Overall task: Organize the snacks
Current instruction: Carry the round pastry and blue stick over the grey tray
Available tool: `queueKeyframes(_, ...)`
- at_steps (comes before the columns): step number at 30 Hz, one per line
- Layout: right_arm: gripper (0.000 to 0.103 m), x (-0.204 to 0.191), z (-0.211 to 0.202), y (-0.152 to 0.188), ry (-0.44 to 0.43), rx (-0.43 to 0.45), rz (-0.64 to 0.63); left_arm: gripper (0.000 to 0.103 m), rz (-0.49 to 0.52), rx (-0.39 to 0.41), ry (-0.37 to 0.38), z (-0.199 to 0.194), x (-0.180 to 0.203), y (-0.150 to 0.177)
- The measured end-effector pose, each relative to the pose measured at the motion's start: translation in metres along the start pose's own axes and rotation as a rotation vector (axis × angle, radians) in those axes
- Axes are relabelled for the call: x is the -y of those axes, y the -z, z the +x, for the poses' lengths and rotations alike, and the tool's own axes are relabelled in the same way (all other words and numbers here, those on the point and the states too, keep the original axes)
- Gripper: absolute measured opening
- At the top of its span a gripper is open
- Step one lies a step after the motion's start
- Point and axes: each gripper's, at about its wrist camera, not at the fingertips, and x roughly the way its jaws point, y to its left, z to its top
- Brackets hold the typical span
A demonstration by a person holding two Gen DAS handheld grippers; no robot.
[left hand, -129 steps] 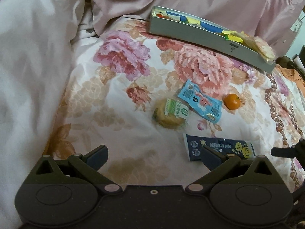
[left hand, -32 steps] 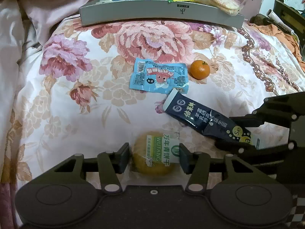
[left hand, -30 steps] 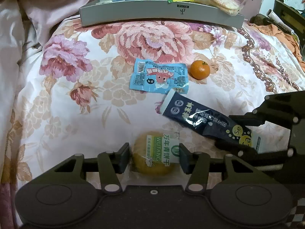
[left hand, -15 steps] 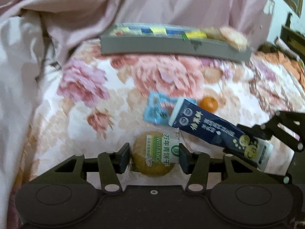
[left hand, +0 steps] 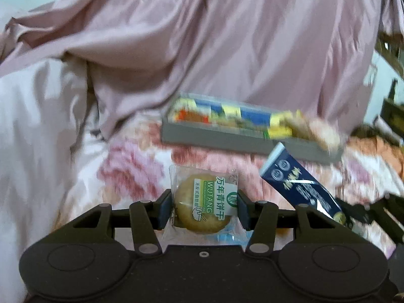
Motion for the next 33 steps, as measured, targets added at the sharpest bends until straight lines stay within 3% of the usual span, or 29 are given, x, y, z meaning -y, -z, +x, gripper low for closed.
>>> queueKeyframes(13, 0.037, 0.043, 0.04, -0.046, 0.211, 0.187, 0.158, 0.054, -0.08, 0.227, -0.007, 0.041, -0.008, -0.078)
queueKeyframes(18, 0.037, 0.054, 0.071, -0.06, 0.246, 0.226, 0.177, 0.054, -0.112, 0.231, -0.011, 0.069, -0.022, -0.085)
queueKeyframes(27, 0.037, 0.074, 0.123, -0.073, 0.234, 0.188, 0.261, 0.054, -0.114, 0.238, 0.024, 0.108, -0.026, -0.089)
queueKeyframes(33, 0.037, 0.075, 0.143, -0.073, 0.196, 0.155, 0.266, 0.054, -0.103, 0.17, 0.046, 0.129, -0.023, -0.085)
